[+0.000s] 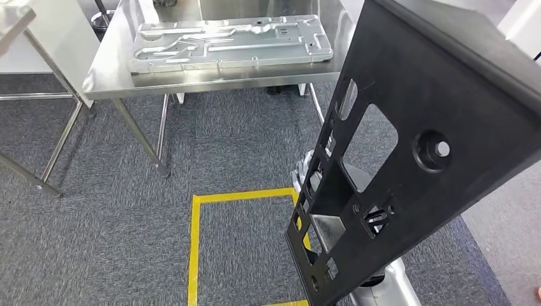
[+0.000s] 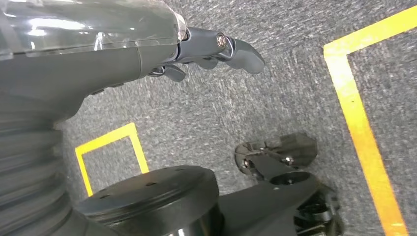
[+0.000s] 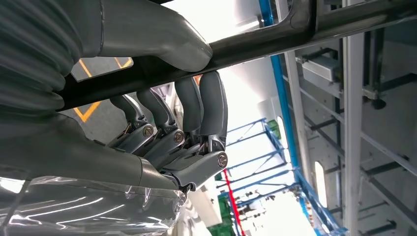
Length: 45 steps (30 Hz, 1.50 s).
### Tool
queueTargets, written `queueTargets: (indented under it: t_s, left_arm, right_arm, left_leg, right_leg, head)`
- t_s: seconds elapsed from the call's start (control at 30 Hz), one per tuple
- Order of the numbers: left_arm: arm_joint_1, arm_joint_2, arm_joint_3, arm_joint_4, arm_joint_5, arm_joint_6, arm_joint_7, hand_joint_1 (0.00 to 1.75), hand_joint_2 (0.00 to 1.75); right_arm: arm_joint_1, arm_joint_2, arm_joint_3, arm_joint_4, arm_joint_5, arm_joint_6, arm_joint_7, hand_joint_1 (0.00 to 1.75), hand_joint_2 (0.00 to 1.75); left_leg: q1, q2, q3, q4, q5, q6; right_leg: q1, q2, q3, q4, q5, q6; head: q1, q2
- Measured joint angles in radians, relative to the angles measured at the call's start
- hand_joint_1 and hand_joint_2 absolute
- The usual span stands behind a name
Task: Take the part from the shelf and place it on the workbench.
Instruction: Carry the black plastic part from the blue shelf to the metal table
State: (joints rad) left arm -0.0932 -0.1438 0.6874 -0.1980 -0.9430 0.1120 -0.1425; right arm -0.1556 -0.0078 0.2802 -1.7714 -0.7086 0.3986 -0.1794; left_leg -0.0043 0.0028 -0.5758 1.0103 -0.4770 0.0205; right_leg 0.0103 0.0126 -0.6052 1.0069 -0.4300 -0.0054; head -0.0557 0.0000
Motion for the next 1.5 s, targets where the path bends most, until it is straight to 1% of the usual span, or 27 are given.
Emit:
queueTargets:
  t_s: [0.07,0.1,0.13,0.2,0.23,0.3,0.37,0.43,0.5,0.57,0.67,0.73,0.8,0.83,0.87,0.9,0.93,1.0,1.03,1.17,1.23,1.3,1.33,1.37,1.4,1.47,1.5]
  left_arm:
    - [0.002,-0.001,0.0,0.0,0.0,0.0,0.0,0.0,1.75]
    - [0.002,-0.002,0.0,0.0,0.0,-0.001,0.0,0.0,1.75]
    - [0.001,-0.003,0.0,0.0,0.0,-0.002,0.0,0.0,1.75]
    - [0.001,-0.004,0.0,0.0,0.0,-0.004,0.0,0.0,1.75]
    - [0.002,-0.004,0.0,0.0,0.0,-0.004,0.0,0.0,1.75]
    - [0.003,-0.004,0.0,0.0,0.001,-0.005,0.0,0.0,1.75]
    - [0.003,-0.004,0.0,0.0,0.001,-0.005,0.0,0.0,1.75]
    - [0.003,-0.004,0.0,0.0,0.0,-0.006,0.0,0.0,1.75]
    - [0.002,-0.005,0.0,0.0,0.0,-0.009,-0.002,0.0,1.75]
    - [0.001,-0.005,0.0,0.0,0.0,-0.011,-0.004,0.0,1.75]
    - [0.0,-0.005,0.0,0.0,0.0,-0.011,-0.004,0.0,1.75]
    - [0.0,-0.005,0.0,0.0,0.001,-0.011,-0.004,0.0,1.75]
    - [0.001,-0.005,0.001,0.0,0.003,-0.01,-0.005,0.0,1.75]
    - [0.001,-0.005,0.001,0.0,0.004,-0.01,-0.005,0.0,1.75]
    - [0.001,-0.005,0.001,0.0,0.005,-0.01,-0.005,0.0,1.75]
    - [0.0,-0.004,0.001,0.0,0.006,-0.01,-0.005,0.0,1.75]
    - [0.001,-0.004,0.001,0.0,0.005,-0.009,-0.005,0.0,1.75]
    - [0.001,-0.002,0.001,0.0,0.004,-0.009,-0.005,0.0,1.75]
    - [0.002,-0.001,0.001,0.0,0.004,-0.009,-0.005,0.0,1.75]
    - [0.003,0.0,0.002,0.0,0.004,-0.01,-0.005,0.0,1.75]
    - [0.002,0.0,0.002,0.0,0.004,-0.009,-0.005,0.0,1.75]
    - [0.0,-0.001,0.002,0.0,0.003,-0.01,-0.006,0.0,1.75]
    - [0.001,-0.001,0.002,0.0,0.002,-0.01,-0.005,0.0,1.75]
    - [0.002,-0.001,0.002,0.0,0.002,-0.01,-0.005,0.0,1.75]
    - [0.004,-0.001,0.003,0.0,0.001,-0.01,-0.005,0.0,1.75]
    - [0.006,-0.002,0.003,0.0,0.001,-0.01,-0.005,0.0,1.75]
    - [0.006,-0.003,0.003,0.0,0.002,-0.009,-0.005,0.0,1.75]
  right_arm:
    - [-0.003,0.0,0.0,0.0,0.0,0.002,0.0,1.64,1.75]
    - [-0.006,0.0,0.0,0.0,0.0,0.003,0.0,1.64,1.75]
    - [-0.009,0.0,0.0,0.0,0.0,0.004,0.0,1.64,1.75]
    - [-0.012,0.0,0.0,0.0,-0.003,0.007,0.0,1.64,1.75]
    - [-0.013,0.0,0.0,0.001,-0.004,0.008,0.001,1.64,1.75]
    - [-0.013,0.0,0.0,0.002,-0.007,0.008,0.001,1.64,1.75]
    - [-0.013,0.0,0.0,0.002,-0.007,0.008,0.001,1.64,1.75]
    - [-0.015,0.0,0.0,0.003,-0.008,0.008,0.003,1.64,1.75]
    - [-0.027,0.0,0.0,0.004,-0.012,0.006,0.006,1.64,1.75]
    - [-0.038,0.001,0.0,0.005,-0.015,0.002,0.008,1.64,1.75]
    - [-0.042,0.002,0.0,0.005,-0.016,-0.001,0.009,1.64,1.75]
    - [-0.047,0.003,0.0,0.006,-0.017,-0.001,0.009,1.64,1.75]
    - [-0.05,0.003,-0.001,0.008,-0.019,-0.002,0.009,1.64,1.75]
    - [-0.05,0.003,-0.001,0.009,-0.019,-0.003,0.01,1.64,1.75]
    - [-0.051,0.004,-0.001,0.01,-0.02,-0.004,0.011,1.64,1.75]
    - [-0.052,0.004,0.0,0.011,-0.02,-0.004,0.012,1.64,1.75]
    - [-0.054,0.005,0.0,0.012,-0.021,-0.004,0.012,1.64,1.75]
    - [-0.058,0.007,0.0,0.013,-0.022,-0.004,0.012,1.64,1.75]
    - [-0.06,0.007,0.0,0.014,-0.023,-0.004,0.012,1.64,1.75]
    - [-0.064,0.008,0.0,0.017,-0.024,-0.005,0.013,1.64,1.75]
    - [-0.067,0.008,0.0,0.017,-0.025,-0.006,0.013,1.64,1.75]
    - [-0.067,0.008,0.0,0.019,-0.026,-0.008,0.012,1.64,1.75]
    - [-0.066,0.008,0.0,0.02,-0.026,-0.009,0.012,1.64,1.75]
    - [-0.066,0.008,0.0,0.022,-0.026,-0.009,0.012,1.64,1.75]
    - [-0.065,0.008,0.0,0.022,-0.026,-0.01,0.012,1.64,1.75]
    - [-0.065,0.008,0.0,0.023,-0.026,-0.01,0.012,1.64,1.75]
    - [-0.066,0.008,0.0,0.024,-0.026,-0.01,0.012,1.64,1.75]
  left_leg:
    - [0.004,0.0,0.005,-0.006,0.017,0.009]
    - [0.007,0.001,0.007,-0.011,0.021,0.013]
    - [0.01,0.002,0.009,-0.014,0.025,0.016]
    - [0.01,0.002,0.008,-0.015,0.026,0.019]
    - [0.01,0.002,0.007,-0.015,0.026,0.019]
    - [0.01,0.002,0.006,-0.014,0.025,0.019]
    - [0.011,0.002,0.006,-0.014,0.025,0.018]
    - [0.011,0.002,0.007,-0.014,0.024,0.017]
    - [0.009,0.001,0.01,-0.011,0.017,0.005]
    - [0.008,0.001,0.014,-0.011,0.01,-0.013]
    - [0.013,0.002,0.01,0.009,-0.006,-0.031]
    - [0.015,0.001,-0.038,0.11,-0.055,-0.038]
    - [0.015,0.001,-0.114,0.249,-0.107,-0.042]
    - [0.015,0.001,-0.139,0.286,-0.109,-0.042]
    - [0.015,0.001,-0.144,0.284,-0.091,-0.039]
    - [0.014,0.001,-0.129,0.241,-0.055,-0.034]
    - [0.012,0.001,-0.099,0.171,-0.01,-0.026]
    - [0.006,0.001,-0.042,0.049,0.037,-0.01]
    - [0.002,0.001,-0.027,0.017,0.041,-0.004]
    - [0.005,-0.003,0.001,-0.017,0.029,0.014]
    - [0.009,-0.003,0.02,-0.026,0.023,0.021]
    - [0.009,-0.004,0.032,-0.026,0.011,0.023]
    - [0.009,-0.004,0.04,-0.026,0.004,0.021]
    - [0.01,-0.004,0.05,-0.026,-0.005,0.019]
    - [0.011,-0.004,0.063,-0.026,-0.014,0.016]
    - [0.014,-0.005,0.091,-0.025,-0.035,0.008]
    - [0.014,-0.005,0.101,-0.025,-0.045,0.002]
  right_leg:
    - [-0.001,-0.001,-0.003,0.007,-0.007,0.012]
    - [-0.003,-0.001,-0.011,0.028,-0.023,0.019]
    - [-0.006,-0.002,-0.029,0.069,-0.049,0.027]
    - [-0.015,-0.004,-0.088,0.196,-0.113,0.04]
    - [-0.019,-0.005,-0.115,0.253,-0.135,0.044]
    - [-0.022,-0.007,-0.141,0.307,-0.15,0.048]
    - [-0.023,-0.007,-0.143,0.31,-0.149,0.049]
    - [-0.026,-0.009,-0.128,0.28,-0.123,0.051]
    - [-0.026,-0.013,-0.048,0.123,-0.059,0.044]
    - [-0.021,-0.014,0.014,-0.001,-0.021,0.028]
    - [-0.022,-0.012,0.022,-0.008,-0.022,0.006]
    - [-0.023,-0.013,0.031,-0.013,-0.025,-0.006]
    - [-0.018,-0.012,0.038,-0.013,-0.033,-0.014]
    - [-0.015,-0.012,0.043,-0.013,-0.037,-0.015]
    - [-0.013,-0.01,0.049,-0.013,-0.042,-0.015]
    - [-0.011,-0.009,0.058,-0.013,-0.048,-0.015]
    - [-0.008,-0.008,0.068,-0.013,-0.055,-0.014]
    - [-0.004,-0.006,0.082,-0.013,-0.068,-0.008]
    - [-0.003,-0.006,0.085,-0.014,-0.072,-0.004]
    - [-0.007,-0.007,0.085,0.012,-0.075,0.018]
    - [-0.012,-0.008,0.035,0.102,-0.106,0.03]
    - [-0.018,-0.008,-0.053,0.229,-0.151,0.041]
    - [-0.022,-0.008,-0.089,0.269,-0.16,0.045]
    - [-0.025,-0.008,-0.108,0.274,-0.15,0.047]
    - [-0.028,-0.009,-0.108,0.242,-0.12,0.049]
    - [-0.032,-0.014,-0.071,0.11,-0.023,0.051]
    - [-0.03,-0.018,-0.055,0.055,0.005,0.047]
  head:
    - [0.0,0.0]
    - [0.0,0.0]
    - [0.0,0.0]
    - [0.0,0.0]
    - [0.0,0.0]
    - [0.0,0.0]
    - [0.0,0.0]
    - [0.0,0.0]
    - [0.0,0.0]
    - [0.0,0.0]
    - [0.0,0.0]
    - [0.0,0.0]
    - [0.0,0.0]
    - [0.0,0.0]
    - [0.0,0.0]
    - [0.0,0.0]
    - [0.0,0.0]
    - [0.0,0.0]
    - [0.0,0.0]
    - [0.0,0.0]
    - [0.0,0.0]
    - [0.0,0.0]
    - [0.0,0.0]
    - [0.0,0.0]
    - [0.0,0.0]
    - [0.0,0.0]
    - [0.0,0.0]
